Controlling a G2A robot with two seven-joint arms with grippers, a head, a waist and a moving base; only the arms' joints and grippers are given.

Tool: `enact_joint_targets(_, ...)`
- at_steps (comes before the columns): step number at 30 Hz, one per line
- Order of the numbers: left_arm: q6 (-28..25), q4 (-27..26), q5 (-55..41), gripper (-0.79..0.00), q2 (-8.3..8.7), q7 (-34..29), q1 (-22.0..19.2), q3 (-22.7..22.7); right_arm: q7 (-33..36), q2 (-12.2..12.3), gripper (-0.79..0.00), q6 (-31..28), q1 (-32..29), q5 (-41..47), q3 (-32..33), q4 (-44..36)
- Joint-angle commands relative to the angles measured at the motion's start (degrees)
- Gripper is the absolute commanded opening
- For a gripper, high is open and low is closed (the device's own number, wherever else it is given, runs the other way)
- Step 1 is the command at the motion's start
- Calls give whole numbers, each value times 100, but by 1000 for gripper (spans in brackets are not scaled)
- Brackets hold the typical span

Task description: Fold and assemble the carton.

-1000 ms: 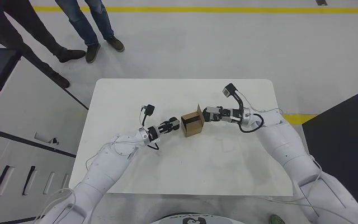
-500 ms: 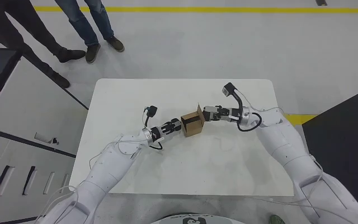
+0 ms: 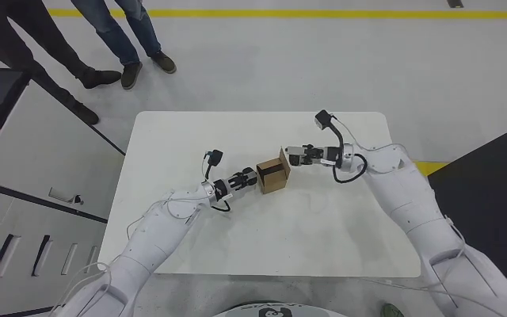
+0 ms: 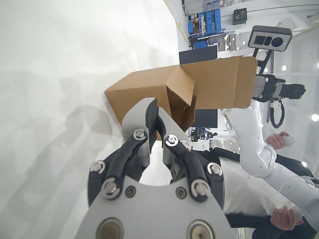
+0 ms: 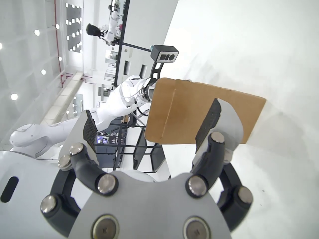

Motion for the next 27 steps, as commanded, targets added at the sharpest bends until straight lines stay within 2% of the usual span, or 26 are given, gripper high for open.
enact_joint_targets(1,0,0,0,-785,0,0,0,0,-68,41,0,243,0,-501,33,-293)
enact_joint_targets(7,0,0,0,-785,0,0,0,0,13,157,0,1206,10,-1439,127,-1073)
enact_joint_targets(16,0,0,0,-785,0,0,0,0,-29,168,0,1210,-50,-1476,142,-1179)
enact_joint_targets(23,0,0,0,-785,0,0,0,0,261,240,0,882,-155,-881,479,-929)
enact_joint_targets(24,0,0,0,-785,0,0,0,0,297,253,-9,849,-163,-865,518,-902)
enact_joint_targets(25,0,0,0,-785,0,0,0,0,316,266,-83,855,-168,-886,550,-887)
enact_joint_targets(27,0,0,0,-785,0,0,0,0,366,289,-154,917,-173,-998,574,-892)
